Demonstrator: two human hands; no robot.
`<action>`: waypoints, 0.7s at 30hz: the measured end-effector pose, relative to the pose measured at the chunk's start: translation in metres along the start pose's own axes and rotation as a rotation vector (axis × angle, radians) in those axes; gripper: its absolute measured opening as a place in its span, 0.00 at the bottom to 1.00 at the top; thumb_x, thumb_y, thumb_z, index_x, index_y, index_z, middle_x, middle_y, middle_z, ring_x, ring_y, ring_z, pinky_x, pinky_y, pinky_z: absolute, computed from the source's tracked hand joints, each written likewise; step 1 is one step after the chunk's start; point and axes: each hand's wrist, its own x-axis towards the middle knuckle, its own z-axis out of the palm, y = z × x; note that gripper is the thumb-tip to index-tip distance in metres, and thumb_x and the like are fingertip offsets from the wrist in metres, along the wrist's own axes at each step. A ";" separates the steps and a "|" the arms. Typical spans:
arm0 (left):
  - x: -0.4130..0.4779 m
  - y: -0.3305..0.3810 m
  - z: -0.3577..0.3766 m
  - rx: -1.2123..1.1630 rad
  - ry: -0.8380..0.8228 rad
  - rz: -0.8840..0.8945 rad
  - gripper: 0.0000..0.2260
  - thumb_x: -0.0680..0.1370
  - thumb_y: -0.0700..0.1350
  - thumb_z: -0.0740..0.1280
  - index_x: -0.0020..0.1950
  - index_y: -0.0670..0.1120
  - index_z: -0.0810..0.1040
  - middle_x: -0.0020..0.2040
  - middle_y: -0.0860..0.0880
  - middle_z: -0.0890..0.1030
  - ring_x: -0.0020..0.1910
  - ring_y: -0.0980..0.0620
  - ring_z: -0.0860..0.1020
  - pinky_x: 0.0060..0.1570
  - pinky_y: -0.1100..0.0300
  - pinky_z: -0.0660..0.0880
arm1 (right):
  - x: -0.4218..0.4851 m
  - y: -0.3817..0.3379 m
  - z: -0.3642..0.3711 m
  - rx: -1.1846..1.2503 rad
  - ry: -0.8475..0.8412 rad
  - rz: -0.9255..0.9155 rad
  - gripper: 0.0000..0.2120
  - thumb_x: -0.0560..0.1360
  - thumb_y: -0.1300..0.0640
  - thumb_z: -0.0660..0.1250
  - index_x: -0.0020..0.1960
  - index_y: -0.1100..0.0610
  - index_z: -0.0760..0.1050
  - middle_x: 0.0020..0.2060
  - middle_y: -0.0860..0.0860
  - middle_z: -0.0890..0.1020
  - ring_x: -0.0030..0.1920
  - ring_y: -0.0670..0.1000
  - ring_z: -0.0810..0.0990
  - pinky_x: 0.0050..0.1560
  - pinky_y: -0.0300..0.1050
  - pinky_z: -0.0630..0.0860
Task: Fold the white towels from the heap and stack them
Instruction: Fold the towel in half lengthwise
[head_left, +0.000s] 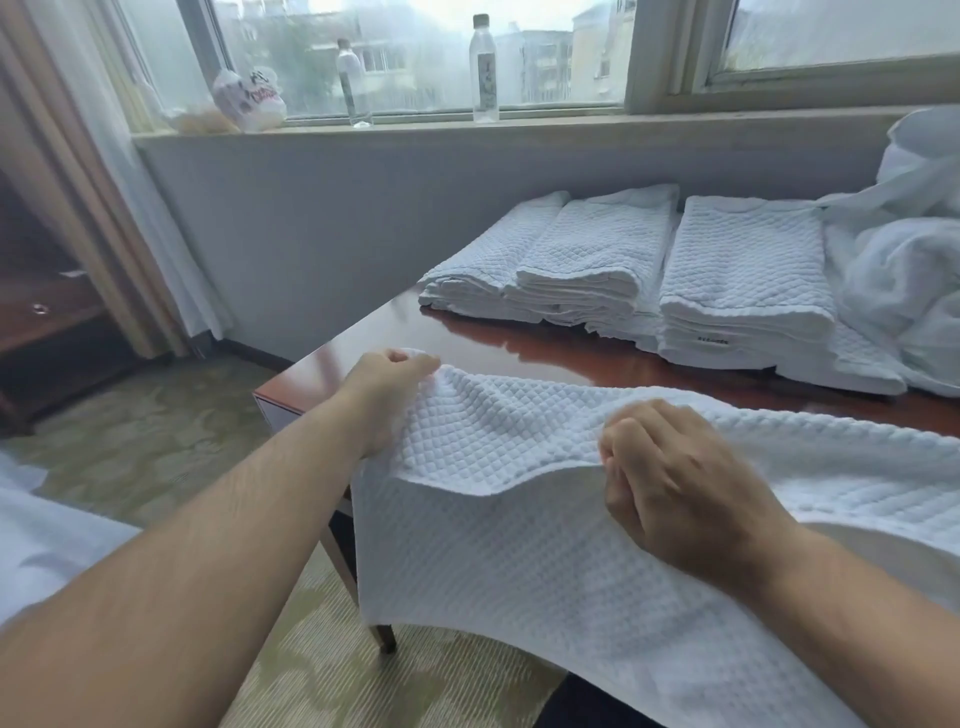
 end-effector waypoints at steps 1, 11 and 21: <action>0.002 0.000 -0.003 -0.040 -0.059 -0.048 0.19 0.73 0.48 0.77 0.57 0.43 0.74 0.53 0.43 0.82 0.48 0.44 0.84 0.50 0.45 0.82 | 0.000 -0.001 -0.001 0.001 -0.059 0.017 0.10 0.77 0.61 0.57 0.38 0.59 0.71 0.32 0.53 0.73 0.31 0.56 0.71 0.33 0.55 0.73; 0.020 0.011 -0.004 -0.063 -0.311 -0.097 0.12 0.78 0.38 0.71 0.61 0.39 0.76 0.49 0.41 0.86 0.47 0.42 0.86 0.41 0.50 0.83 | 0.014 -0.009 -0.001 -0.080 -0.543 0.118 0.27 0.80 0.38 0.46 0.63 0.48 0.76 0.54 0.46 0.78 0.53 0.51 0.76 0.55 0.48 0.75; 0.052 0.016 -0.012 0.372 -0.224 0.099 0.17 0.75 0.50 0.75 0.62 0.49 0.80 0.55 0.49 0.85 0.54 0.46 0.83 0.58 0.45 0.80 | 0.016 0.008 0.015 -0.116 -0.240 0.197 0.05 0.76 0.62 0.73 0.51 0.57 0.83 0.36 0.52 0.79 0.37 0.57 0.77 0.29 0.49 0.74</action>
